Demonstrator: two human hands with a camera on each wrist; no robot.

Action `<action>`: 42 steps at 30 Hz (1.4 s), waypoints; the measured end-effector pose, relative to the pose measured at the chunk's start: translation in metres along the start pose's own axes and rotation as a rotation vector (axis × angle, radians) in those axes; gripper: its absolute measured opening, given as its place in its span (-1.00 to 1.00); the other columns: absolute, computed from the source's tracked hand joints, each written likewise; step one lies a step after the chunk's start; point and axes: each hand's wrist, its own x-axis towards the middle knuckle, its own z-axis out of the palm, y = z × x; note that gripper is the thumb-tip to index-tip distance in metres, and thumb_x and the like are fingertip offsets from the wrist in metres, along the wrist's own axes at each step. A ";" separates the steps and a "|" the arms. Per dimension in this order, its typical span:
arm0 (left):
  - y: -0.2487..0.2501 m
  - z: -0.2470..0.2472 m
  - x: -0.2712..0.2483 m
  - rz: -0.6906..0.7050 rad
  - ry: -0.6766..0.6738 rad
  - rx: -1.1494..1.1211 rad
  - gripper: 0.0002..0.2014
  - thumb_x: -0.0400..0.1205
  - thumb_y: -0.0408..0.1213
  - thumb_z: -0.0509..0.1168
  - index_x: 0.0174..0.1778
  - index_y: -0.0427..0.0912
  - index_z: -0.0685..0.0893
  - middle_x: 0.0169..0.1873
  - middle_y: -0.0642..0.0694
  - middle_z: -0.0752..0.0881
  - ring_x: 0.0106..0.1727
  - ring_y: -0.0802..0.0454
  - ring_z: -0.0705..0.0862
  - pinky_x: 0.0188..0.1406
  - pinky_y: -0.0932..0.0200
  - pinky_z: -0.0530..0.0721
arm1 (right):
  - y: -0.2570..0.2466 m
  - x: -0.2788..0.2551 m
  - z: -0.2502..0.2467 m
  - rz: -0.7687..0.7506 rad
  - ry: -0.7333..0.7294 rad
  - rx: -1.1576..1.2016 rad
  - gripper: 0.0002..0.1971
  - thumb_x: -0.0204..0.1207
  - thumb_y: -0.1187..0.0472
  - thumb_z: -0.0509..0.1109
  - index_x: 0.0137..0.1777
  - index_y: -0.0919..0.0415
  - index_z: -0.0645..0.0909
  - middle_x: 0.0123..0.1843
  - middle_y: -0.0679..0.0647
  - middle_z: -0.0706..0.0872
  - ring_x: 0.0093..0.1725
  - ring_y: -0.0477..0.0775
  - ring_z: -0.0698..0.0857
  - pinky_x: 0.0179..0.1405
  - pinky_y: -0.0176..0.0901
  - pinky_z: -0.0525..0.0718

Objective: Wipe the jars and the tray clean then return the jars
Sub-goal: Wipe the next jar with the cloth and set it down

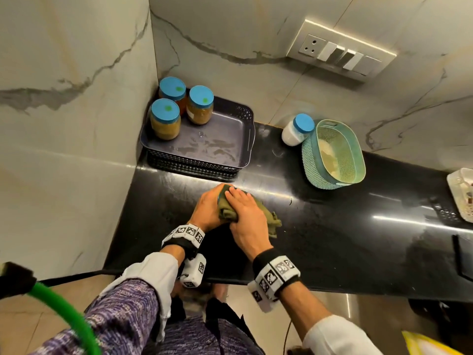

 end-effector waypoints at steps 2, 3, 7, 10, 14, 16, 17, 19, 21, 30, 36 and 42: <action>0.002 0.001 0.002 -0.004 0.004 0.020 -0.50 0.42 -0.11 0.56 0.29 -0.03 0.70 0.13 0.08 0.82 0.17 0.14 0.80 0.26 -0.02 0.75 | 0.004 -0.006 -0.005 0.046 0.018 -0.011 -0.18 0.27 0.52 0.39 0.63 0.16 0.59 0.68 0.16 0.55 0.71 0.15 0.49 0.81 -0.14 0.02; 0.001 0.003 0.003 -0.011 0.009 0.006 -0.53 0.45 -0.14 0.56 0.29 -0.03 0.71 0.13 0.07 0.83 0.16 0.14 0.81 0.27 -0.02 0.76 | 0.003 -0.017 -0.005 0.056 0.018 -0.015 -0.19 0.29 0.52 0.40 0.63 0.16 0.58 0.69 0.16 0.54 0.72 0.15 0.48 0.80 -0.15 0.00; -0.004 0.003 0.002 -0.088 0.023 -0.058 -0.64 0.58 -0.13 0.42 0.30 -0.05 0.73 0.12 -0.02 0.84 0.14 0.03 0.83 0.25 -0.13 0.79 | -0.013 -0.046 0.008 0.021 -0.031 0.019 -0.16 0.37 0.51 0.41 0.71 0.11 0.47 0.76 0.08 0.42 0.79 0.05 0.32 0.76 -0.29 -0.19; -0.005 0.001 0.001 -0.120 0.021 -0.131 -0.72 0.64 -0.25 0.35 0.27 -0.12 0.74 0.13 -0.10 0.85 0.18 0.00 0.81 0.35 -0.20 0.73 | -0.010 -0.017 0.010 -0.011 -0.038 0.023 -0.15 0.31 0.50 0.41 0.69 0.12 0.52 0.74 0.10 0.47 0.78 0.08 0.36 0.81 -0.23 -0.07; 0.001 -0.001 0.003 -0.033 -0.008 0.030 -0.44 0.36 -0.15 0.60 0.31 -0.04 0.71 0.14 0.10 0.82 0.18 0.20 0.79 0.27 0.04 0.74 | 0.009 0.003 -0.001 0.053 0.019 0.005 -0.16 0.24 0.51 0.42 0.62 0.13 0.60 0.68 0.12 0.56 0.72 0.12 0.47 0.83 -0.12 0.08; 0.002 0.001 0.004 -0.055 -0.001 0.002 -0.45 0.37 -0.17 0.65 0.30 0.00 0.72 0.14 0.11 0.83 0.17 0.18 0.81 0.27 0.02 0.76 | 0.011 -0.016 -0.003 0.090 0.039 -0.004 -0.15 0.25 0.52 0.41 0.63 0.13 0.59 0.69 0.12 0.54 0.72 0.15 0.47 0.81 -0.15 0.04; 0.000 0.002 0.002 -0.054 0.008 -0.001 -0.49 0.41 -0.18 0.64 0.29 0.00 0.73 0.12 0.09 0.84 0.15 0.14 0.82 0.25 -0.01 0.77 | 0.008 -0.029 0.000 0.095 0.035 -0.008 -0.15 0.27 0.52 0.40 0.65 0.11 0.56 0.71 0.10 0.51 0.74 0.14 0.44 0.80 -0.16 -0.01; -0.001 0.003 0.001 -0.086 0.022 -0.025 -0.58 0.48 -0.15 0.57 0.27 -0.01 0.74 0.11 0.03 0.85 0.13 0.06 0.83 0.24 -0.11 0.79 | -0.001 -0.046 0.008 0.085 0.006 -0.006 -0.17 0.35 0.49 0.40 0.70 0.08 0.50 0.75 0.05 0.44 0.78 0.09 0.35 0.78 -0.24 -0.13; -0.002 0.001 -0.003 -0.104 0.072 0.000 -0.65 0.56 -0.04 0.44 0.24 -0.03 0.79 0.14 -0.08 0.85 0.19 -0.05 0.82 0.35 -0.25 0.74 | -0.013 -0.041 0.014 0.060 -0.017 0.006 -0.20 0.43 0.46 0.39 0.72 0.08 0.47 0.77 0.04 0.40 0.80 0.06 0.31 0.77 -0.27 -0.17; 0.016 0.001 0.004 -0.162 0.009 0.007 -0.40 0.26 -0.10 0.63 0.25 0.17 0.70 0.09 0.14 0.84 0.14 0.15 0.81 0.25 -0.05 0.76 | -0.001 0.011 -0.015 0.290 0.167 0.432 -0.32 0.21 0.44 0.22 0.25 -0.05 0.85 0.22 0.05 0.88 0.25 -0.02 0.77 0.44 -0.09 0.65; 0.054 -0.014 0.004 -0.179 0.148 -0.242 -0.19 0.06 -0.06 0.70 0.29 -0.12 0.72 0.14 -0.04 0.81 0.17 0.09 0.76 0.25 0.21 0.70 | -0.003 -0.008 -0.054 0.488 0.285 1.032 -0.61 0.51 0.62 0.34 -0.28 0.15 0.82 -0.35 0.05 0.81 -0.33 0.02 0.78 -0.19 -0.07 0.72; 0.120 -0.034 0.011 -0.088 0.224 -0.626 -0.22 0.08 -0.28 0.54 0.30 -0.40 0.73 0.21 -0.46 0.79 0.25 -0.36 0.77 0.29 -0.23 0.75 | -0.054 -0.034 -0.076 -0.121 0.297 0.886 -0.34 0.40 0.57 0.29 0.51 0.15 0.68 0.50 0.10 0.75 0.56 0.05 0.65 0.58 -0.02 0.61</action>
